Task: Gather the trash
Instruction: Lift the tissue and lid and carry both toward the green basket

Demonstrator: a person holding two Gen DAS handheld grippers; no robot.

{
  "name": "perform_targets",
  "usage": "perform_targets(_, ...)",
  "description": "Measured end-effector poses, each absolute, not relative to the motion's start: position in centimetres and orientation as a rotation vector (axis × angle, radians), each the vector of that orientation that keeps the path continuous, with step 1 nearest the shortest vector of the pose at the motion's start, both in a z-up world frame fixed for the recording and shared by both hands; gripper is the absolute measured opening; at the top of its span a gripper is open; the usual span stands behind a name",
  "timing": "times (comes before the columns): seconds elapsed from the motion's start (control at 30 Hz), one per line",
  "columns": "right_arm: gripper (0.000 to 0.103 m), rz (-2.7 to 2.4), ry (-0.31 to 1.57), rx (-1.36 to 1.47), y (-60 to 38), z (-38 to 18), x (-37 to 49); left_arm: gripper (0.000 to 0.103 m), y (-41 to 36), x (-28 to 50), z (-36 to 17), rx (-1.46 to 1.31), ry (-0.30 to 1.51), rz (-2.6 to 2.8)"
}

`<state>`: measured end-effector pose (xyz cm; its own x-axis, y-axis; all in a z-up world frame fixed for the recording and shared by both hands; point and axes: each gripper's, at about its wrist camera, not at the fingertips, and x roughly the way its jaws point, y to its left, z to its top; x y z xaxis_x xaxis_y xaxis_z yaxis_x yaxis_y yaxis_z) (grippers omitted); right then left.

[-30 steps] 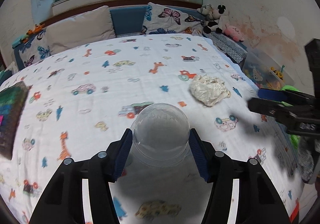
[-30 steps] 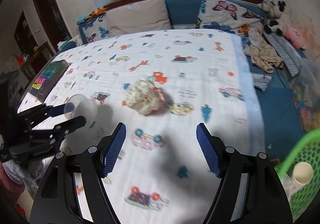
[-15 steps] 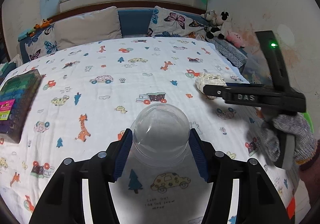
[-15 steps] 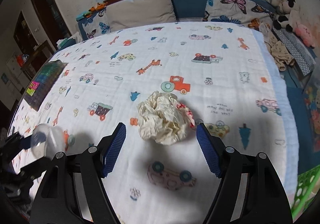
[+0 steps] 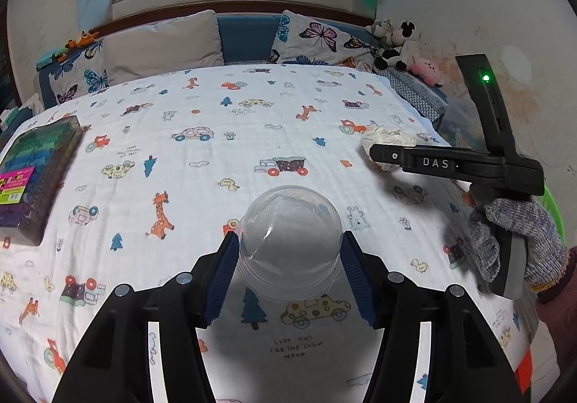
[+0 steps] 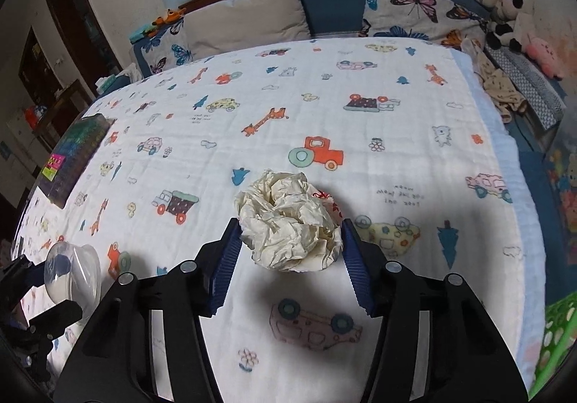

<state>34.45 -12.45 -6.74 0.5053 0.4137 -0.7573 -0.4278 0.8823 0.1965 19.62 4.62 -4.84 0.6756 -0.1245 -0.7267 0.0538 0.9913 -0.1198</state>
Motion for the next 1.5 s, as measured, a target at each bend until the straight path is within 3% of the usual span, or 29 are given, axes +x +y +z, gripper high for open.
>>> perform_targets(0.6,0.055,0.457,0.859,-0.043,-18.4,-3.8,26.8,0.056,-0.2,16.5,-3.5,-0.078,0.798,-0.181)
perform_targets(1.5,0.057,0.091,0.834,0.081,-40.1,-2.2,18.6,0.056,-14.8,16.4,-1.8,0.026,0.792,-0.423)
